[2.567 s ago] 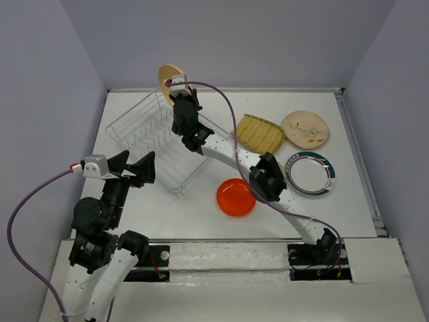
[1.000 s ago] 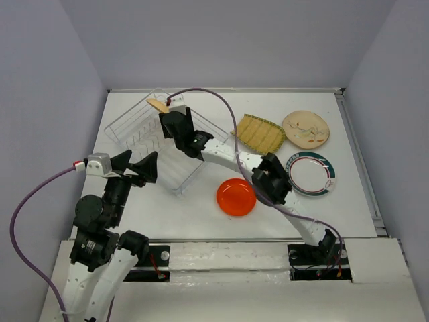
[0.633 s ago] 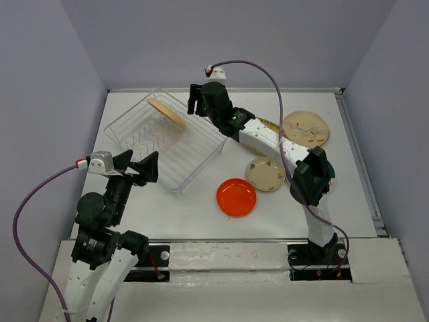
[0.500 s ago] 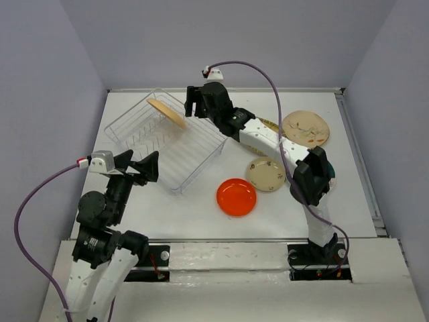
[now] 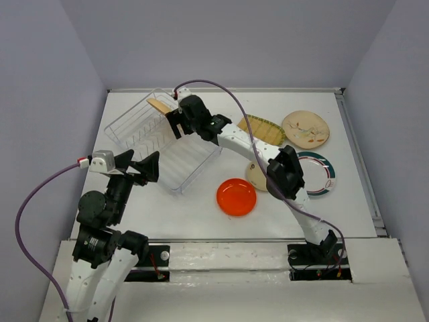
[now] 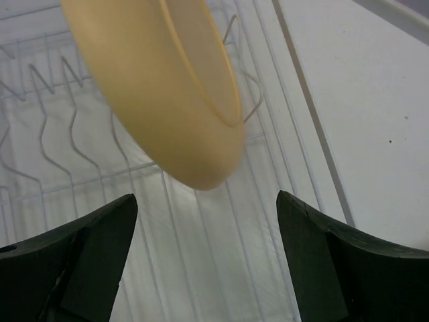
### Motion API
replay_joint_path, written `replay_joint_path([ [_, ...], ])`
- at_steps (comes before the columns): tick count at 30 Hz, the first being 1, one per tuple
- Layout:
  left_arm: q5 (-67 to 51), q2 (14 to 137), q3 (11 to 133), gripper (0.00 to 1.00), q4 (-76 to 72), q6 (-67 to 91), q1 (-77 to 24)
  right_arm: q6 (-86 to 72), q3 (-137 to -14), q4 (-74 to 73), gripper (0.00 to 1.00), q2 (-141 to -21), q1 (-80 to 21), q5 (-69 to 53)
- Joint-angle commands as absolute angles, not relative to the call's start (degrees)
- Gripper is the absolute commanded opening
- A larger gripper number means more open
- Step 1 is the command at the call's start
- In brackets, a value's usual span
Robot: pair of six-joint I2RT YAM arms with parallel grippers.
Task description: Load the plates into the dish rack
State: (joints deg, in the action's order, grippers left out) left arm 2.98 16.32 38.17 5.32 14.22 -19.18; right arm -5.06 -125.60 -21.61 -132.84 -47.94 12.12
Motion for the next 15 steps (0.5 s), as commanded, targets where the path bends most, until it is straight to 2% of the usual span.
replay_joint_path([
  [1, 1.67, 16.88, 37.79, 0.99, 1.32, 13.8, -18.72, -1.23, -135.6, -22.59, 0.87, -136.66, -47.9, 19.24],
  [6, 0.97, 17.4, 37.79, 0.99, 1.23, 13.98, -18.72, -5.35, -144.21, -22.15, 0.74, -141.41, -47.9, 29.94],
  [10, 1.32, 17.58, 37.79, 0.99, 1.23, 13.89, -18.63, -11.15, -143.27, -20.57, 0.64, -139.75, -47.37, 32.52],
  [15, 1.14, 17.58, 37.71, 0.99, 1.23, 13.89, -18.63, -13.53, -139.41, -19.43, 0.64, -136.33, -46.32, 31.56],
])
